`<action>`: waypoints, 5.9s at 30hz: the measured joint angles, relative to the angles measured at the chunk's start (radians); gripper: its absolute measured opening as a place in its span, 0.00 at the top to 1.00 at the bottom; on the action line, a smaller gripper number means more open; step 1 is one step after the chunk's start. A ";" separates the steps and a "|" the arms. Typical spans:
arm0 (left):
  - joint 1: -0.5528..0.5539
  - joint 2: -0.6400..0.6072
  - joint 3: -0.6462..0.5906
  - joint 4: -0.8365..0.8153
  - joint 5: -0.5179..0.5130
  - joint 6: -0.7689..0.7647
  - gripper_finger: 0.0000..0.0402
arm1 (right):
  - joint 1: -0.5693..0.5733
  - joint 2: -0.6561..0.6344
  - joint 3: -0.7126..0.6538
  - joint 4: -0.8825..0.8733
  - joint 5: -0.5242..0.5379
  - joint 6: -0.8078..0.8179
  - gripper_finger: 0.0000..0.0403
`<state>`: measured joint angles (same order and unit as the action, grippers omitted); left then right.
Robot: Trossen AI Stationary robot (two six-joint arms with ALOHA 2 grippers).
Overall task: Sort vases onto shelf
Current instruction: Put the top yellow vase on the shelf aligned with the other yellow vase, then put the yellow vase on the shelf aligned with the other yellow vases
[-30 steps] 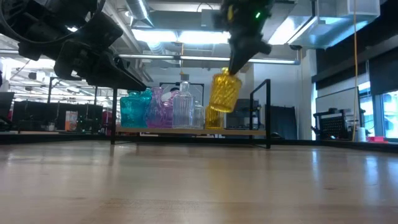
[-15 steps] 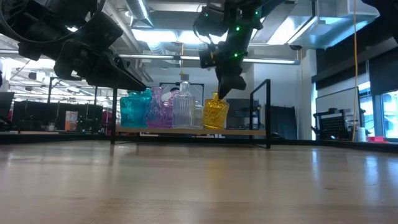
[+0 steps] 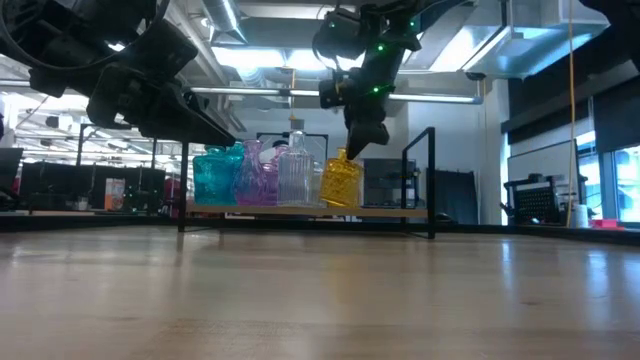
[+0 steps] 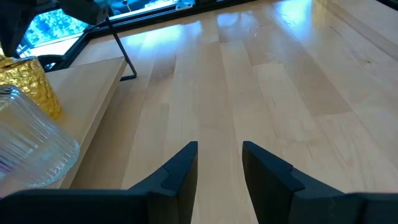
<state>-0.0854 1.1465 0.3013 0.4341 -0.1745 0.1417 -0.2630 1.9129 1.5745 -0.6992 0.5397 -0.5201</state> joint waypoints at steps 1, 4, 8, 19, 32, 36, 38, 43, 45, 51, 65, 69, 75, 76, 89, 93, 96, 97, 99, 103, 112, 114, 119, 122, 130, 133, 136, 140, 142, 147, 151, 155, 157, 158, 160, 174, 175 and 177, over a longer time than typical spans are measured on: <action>0.000 0.000 0.000 0.000 0.000 0.000 0.70 | 0.000 0.000 0.000 -0.001 -0.008 0.001 0.94; 0.000 0.000 0.000 0.000 0.000 0.000 0.70 | -0.001 0.000 0.000 0.000 -0.009 0.016 0.86; 0.000 0.000 0.000 0.000 0.000 0.000 0.70 | -0.001 0.000 0.000 0.002 -0.008 0.018 0.76; 0.000 0.000 0.000 0.000 0.000 0.000 0.70 | 0.013 -0.006 0.000 0.024 0.021 0.026 0.69; 0.000 0.000 0.000 -0.004 0.006 0.000 0.70 | 0.178 -0.146 0.000 -0.239 -0.052 0.282 0.69; -0.005 0.000 0.000 -0.004 0.035 -0.001 0.70 | 0.273 -0.204 0.000 -0.406 -0.262 0.494 0.69; -0.017 0.000 0.000 -0.004 0.045 -0.001 0.70 | 0.333 -0.222 0.000 -0.479 -0.346 0.608 0.69; -0.051 0.000 0.000 0.001 0.043 -0.001 0.70 | 0.519 -0.258 0.000 -0.623 -0.394 0.869 0.69; -0.061 0.000 0.000 0.009 0.037 -0.002 0.70 | 0.599 -0.273 0.000 -0.666 -0.401 0.981 0.69; -0.077 0.000 0.000 0.010 0.035 -0.030 0.70 | 0.838 -0.331 0.000 -0.753 -0.404 1.440 0.69; -0.166 0.000 0.000 -0.001 0.069 -0.160 0.70 | 1.331 -0.291 0.000 -0.814 -0.457 2.544 0.69; -0.201 0.000 0.000 -0.001 0.038 -0.175 0.70 | 1.374 -0.249 0.000 -0.816 -0.478 2.622 0.69; -0.246 0.062 0.000 0.006 0.001 -0.194 0.70 | 1.376 -0.190 -0.001 -0.735 -0.600 2.710 0.69; -0.248 0.075 0.000 0.008 -0.013 -0.194 0.70 | 1.376 -0.180 -0.001 -0.722 -0.619 2.719 0.69; -0.249 0.177 0.000 0.055 -0.045 -0.248 0.70 | 1.376 -0.143 -0.001 -0.734 -0.781 2.766 0.69; -0.249 0.177 0.000 0.056 -0.045 -0.248 0.70 | 1.376 -0.128 -0.001 -0.753 -0.850 2.741 0.69; -0.249 0.177 0.000 0.056 -0.045 -0.248 0.70 | 1.376 -0.115 -0.001 -0.720 -0.857 2.739 0.69; -0.249 0.177 0.000 0.056 -0.045 -0.248 0.70 | 1.376 -0.113 -0.001 -0.708 -0.858 2.739 0.69; -0.249 0.177 0.000 0.056 -0.045 -0.248 0.70 | 1.376 -0.106 -0.001 -0.708 -0.859 2.738 0.69; -0.249 0.177 0.000 0.056 -0.045 -0.248 0.70 | 1.375 -0.090 -0.002 -0.710 -0.873 2.739 0.69; -0.249 0.177 0.000 0.056 -0.045 -0.245 0.70 | 1.373 -0.089 -0.108 -0.588 -0.961 2.724 0.69; -0.249 0.177 0.000 0.055 -0.045 -0.245 0.70 | 1.367 -0.089 -0.123 -0.579 -0.955 2.713 0.69; -0.249 0.177 0.000 0.055 -0.045 -0.245 0.70 | 1.354 -0.089 -0.141 -0.555 -0.955 2.667 0.70; -0.249 0.177 0.000 0.055 -0.045 -0.245 0.70 | 1.349 -0.089 -0.143 -0.551 -0.955 2.635 0.74; -0.249 0.177 0.000 0.054 -0.045 -0.245 0.70 | 1.348 -0.091 -0.140 -0.554 -0.914 2.536 0.96; -0.249 0.177 0.000 0.054 -0.045 -0.244 0.70 | 1.348 -0.092 -0.140 -0.565 -0.892 2.494 0.99; -0.249 0.177 0.000 0.054 -0.045 -0.244 0.70 | 1.341 -0.092 -0.140 -0.581 -0.890 2.476 0.98; -0.249 0.177 0.000 0.053 -0.045 -0.244 0.70 | 1.328 -0.093 -0.140 -0.597 -0.880 2.439 0.99; -0.249 0.177 0.000 0.053 -0.045 -0.244 0.70 | 1.321 -0.092 -0.133 -0.615 -0.852 2.405 0.99; -0.249 0.177 0.000 0.053 -0.045 -0.244 0.70 | 1.276 -0.089 -0.089 -0.712 -0.698 2.277 0.99; -0.249 0.177 0.000 0.053 -0.045 -0.244 0.70 | 1.217 -0.090 -0.062 -0.744 -0.585 2.138 1.00; -0.249 0.177 0.000 0.052 -0.045 -0.244 0.70 | 1.142 -0.090 -0.057 -0.737 -0.478 1.965 1.00; -0.249 0.177 0.000 0.052 -0.045 -0.244 0.70 | 1.097 -0.090 -0.056 -0.737 -0.426 1.872 1.00; -0.249 0.177 0.000 0.052 -0.045 -0.244 0.70 | 1.074 -0.090 -0.056 -0.736 -0.401 1.823 1.00; -0.249 0.177 0.000 0.052 -0.045 -0.244 0.70 | 1.025 -0.090 -0.056 -0.733 -0.356 1.727 1.00; -0.249 0.177 0.000 0.052 -0.045 -0.240 0.70 | 0.689 -0.090 -0.056 -0.547 -0.191 1.107 1.00; -0.249 0.177 0.000 0.052 -0.045 -0.241 0.70 | 0.669 -0.090 -0.056 -0.525 -0.185 1.067 1.00; -0.249 0.177 0.000 0.052 -0.045 -0.241 0.70 | 0.627 -0.090 -0.056 -0.498 -0.183 0.998 1.00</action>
<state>-0.3344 1.3235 0.3016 0.4866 -0.2199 -0.0995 0.3641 1.8225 1.5188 -1.1968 0.3570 0.4779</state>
